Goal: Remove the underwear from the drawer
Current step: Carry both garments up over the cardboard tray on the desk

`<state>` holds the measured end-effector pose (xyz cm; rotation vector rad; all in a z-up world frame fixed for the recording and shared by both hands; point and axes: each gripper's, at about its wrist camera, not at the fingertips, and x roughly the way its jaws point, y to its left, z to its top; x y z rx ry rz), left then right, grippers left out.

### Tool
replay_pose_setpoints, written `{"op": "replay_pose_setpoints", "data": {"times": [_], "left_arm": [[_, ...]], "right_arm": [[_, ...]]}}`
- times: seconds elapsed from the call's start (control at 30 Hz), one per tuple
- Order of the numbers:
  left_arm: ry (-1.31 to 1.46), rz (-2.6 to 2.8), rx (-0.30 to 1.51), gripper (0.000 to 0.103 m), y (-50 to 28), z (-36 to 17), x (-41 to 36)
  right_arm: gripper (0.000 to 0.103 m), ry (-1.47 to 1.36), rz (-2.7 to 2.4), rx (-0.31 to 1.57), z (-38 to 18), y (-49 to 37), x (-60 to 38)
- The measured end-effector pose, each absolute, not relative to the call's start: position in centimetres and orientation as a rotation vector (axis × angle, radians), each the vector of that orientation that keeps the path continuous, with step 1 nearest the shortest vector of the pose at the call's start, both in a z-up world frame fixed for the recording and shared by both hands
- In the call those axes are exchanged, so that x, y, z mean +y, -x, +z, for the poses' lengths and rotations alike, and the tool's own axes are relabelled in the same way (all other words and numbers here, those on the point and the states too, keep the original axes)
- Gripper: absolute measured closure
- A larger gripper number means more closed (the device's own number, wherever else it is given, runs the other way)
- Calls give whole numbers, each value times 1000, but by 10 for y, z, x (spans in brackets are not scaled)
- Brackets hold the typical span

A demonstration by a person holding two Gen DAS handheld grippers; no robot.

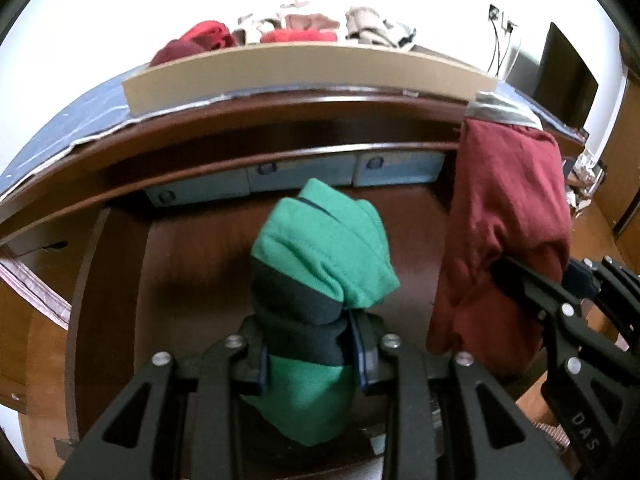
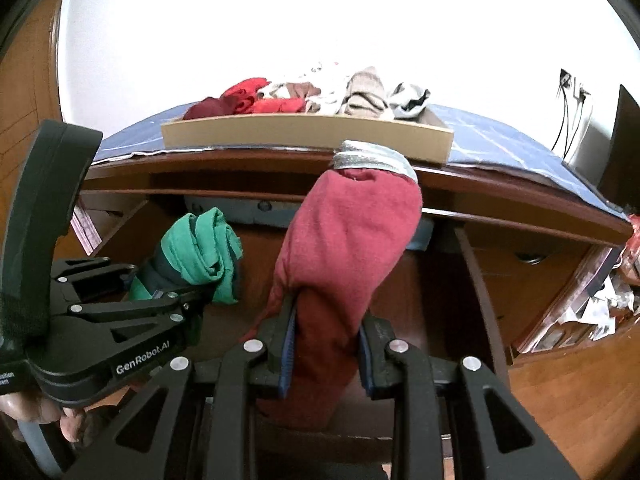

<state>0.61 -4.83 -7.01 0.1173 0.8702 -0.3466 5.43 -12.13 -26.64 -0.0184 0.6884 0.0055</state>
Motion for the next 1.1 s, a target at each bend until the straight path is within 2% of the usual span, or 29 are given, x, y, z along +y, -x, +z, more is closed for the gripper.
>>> {"op": "replay_pose_setpoints", "data": {"times": [0.73,1.1], "left_arm": [[-17,-402,790,75,9,-50,-38],[-18,-434,714,75,30,-22,-40]], "right_arm": [[75,58,-53,568,-245,-29,-124],[75,89,-71,493,-228,-19,-120]]}}
